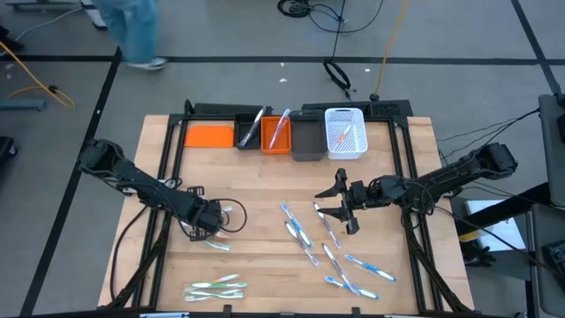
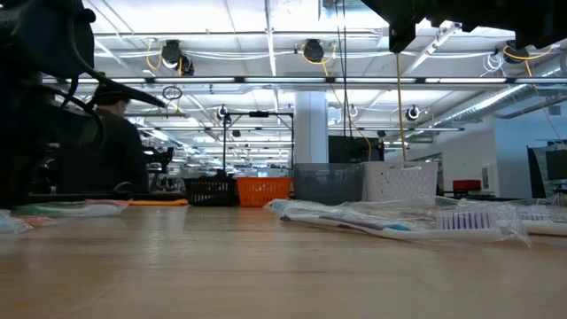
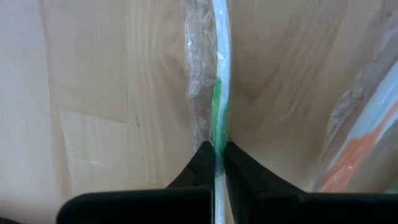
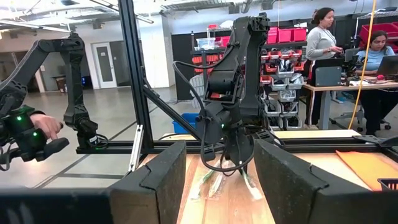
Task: Pick & Place Toothbrushes
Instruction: Put the green toothbrush into the gray bin
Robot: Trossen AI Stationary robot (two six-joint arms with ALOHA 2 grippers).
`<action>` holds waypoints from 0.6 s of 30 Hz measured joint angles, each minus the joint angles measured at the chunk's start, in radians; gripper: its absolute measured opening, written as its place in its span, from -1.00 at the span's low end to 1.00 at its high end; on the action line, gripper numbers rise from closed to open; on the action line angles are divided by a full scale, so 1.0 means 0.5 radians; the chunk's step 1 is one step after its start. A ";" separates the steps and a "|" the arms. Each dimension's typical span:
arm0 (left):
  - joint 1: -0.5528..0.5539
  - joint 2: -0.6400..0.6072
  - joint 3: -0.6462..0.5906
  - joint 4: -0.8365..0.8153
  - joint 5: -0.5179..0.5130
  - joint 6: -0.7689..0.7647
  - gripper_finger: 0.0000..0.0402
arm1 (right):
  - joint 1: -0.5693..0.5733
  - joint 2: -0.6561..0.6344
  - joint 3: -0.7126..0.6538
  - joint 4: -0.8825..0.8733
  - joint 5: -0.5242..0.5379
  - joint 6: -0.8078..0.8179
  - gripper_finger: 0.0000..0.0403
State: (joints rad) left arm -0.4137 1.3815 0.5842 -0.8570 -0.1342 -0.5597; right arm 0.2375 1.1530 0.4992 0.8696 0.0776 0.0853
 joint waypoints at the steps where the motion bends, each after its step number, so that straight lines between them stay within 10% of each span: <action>1: 0.000 0.000 0.000 0.000 -0.002 -0.024 -0.97 | 0.000 0.000 0.000 0.000 0.000 0.000 -0.10; 18: 0.003 -0.002 0.379 0.017 -0.370 0.025 -0.98 | 0.000 0.000 0.000 -0.008 0.000 0.000 -0.10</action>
State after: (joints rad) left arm -0.4122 1.3808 0.7737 -0.8487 -0.3192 -0.5474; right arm 0.2377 1.1530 0.4992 0.8655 0.0777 0.0852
